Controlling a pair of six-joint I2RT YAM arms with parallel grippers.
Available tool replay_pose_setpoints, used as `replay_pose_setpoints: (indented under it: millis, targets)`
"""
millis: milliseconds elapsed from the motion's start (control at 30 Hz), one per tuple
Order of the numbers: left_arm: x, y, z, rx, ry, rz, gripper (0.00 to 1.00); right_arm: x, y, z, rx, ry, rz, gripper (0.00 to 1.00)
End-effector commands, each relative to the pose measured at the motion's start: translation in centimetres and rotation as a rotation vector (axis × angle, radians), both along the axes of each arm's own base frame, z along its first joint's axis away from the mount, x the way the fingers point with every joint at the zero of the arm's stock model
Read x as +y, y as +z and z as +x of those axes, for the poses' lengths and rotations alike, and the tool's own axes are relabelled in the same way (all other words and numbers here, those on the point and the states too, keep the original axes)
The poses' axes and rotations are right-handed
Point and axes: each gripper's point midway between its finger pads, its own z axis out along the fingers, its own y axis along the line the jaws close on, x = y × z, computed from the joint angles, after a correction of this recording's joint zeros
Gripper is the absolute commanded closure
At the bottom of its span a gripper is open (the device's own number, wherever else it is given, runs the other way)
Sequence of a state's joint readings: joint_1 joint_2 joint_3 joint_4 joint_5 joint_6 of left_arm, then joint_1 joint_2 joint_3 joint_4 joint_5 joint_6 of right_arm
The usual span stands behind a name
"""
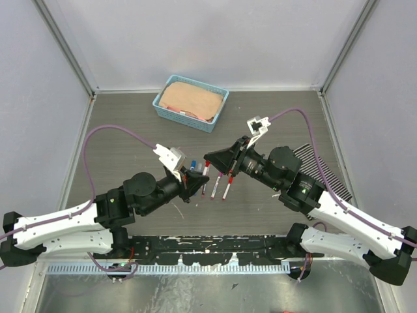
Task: Insert the pens into the pen caps
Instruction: Press the pen cap onto the pen.
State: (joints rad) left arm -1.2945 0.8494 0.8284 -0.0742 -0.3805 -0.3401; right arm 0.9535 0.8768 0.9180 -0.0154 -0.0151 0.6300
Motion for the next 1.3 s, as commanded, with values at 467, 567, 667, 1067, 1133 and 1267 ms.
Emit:
replay_pose_setpoints:
  millis: [467, 567, 667, 1067, 1133, 1267]
  targets:
    - [1.5, 8.1, 0.8, -0.127, 0.056, -0.17, 1.0, 1.6, -6.5, -4.1, 0.093, 0.127, -0.131, 0.99]
    - [1.3, 8.5, 0.7, -0.128, 0.046, -0.184, 1.0, 1.8, -7.5, -4.8, 0.089, 0.128, -0.164, 0.99]
    - [1.1, 8.9, 0.5, -0.125, 0.031, -0.2, 1.0, 2.1, -8.5, -5.3, 0.071, 0.126, -0.211, 0.99]
    - [1.0, 10.6, -0.3, -0.118, -0.01, -0.277, 1.0, 3.1, -11.5, -7.9, 0.04, 0.195, -0.303, 0.99]
    - [1.0, 11.0, -0.5, -0.117, -0.019, -0.292, 1.0, 3.3, -11.8, -8.4, 0.035, 0.217, -0.305, 0.99]
    - [1.1, 11.6, -0.8, -0.118, -0.035, -0.311, 1.0, 3.2, -12.7, -9.2, -0.004, 0.25, -0.35, 0.99]
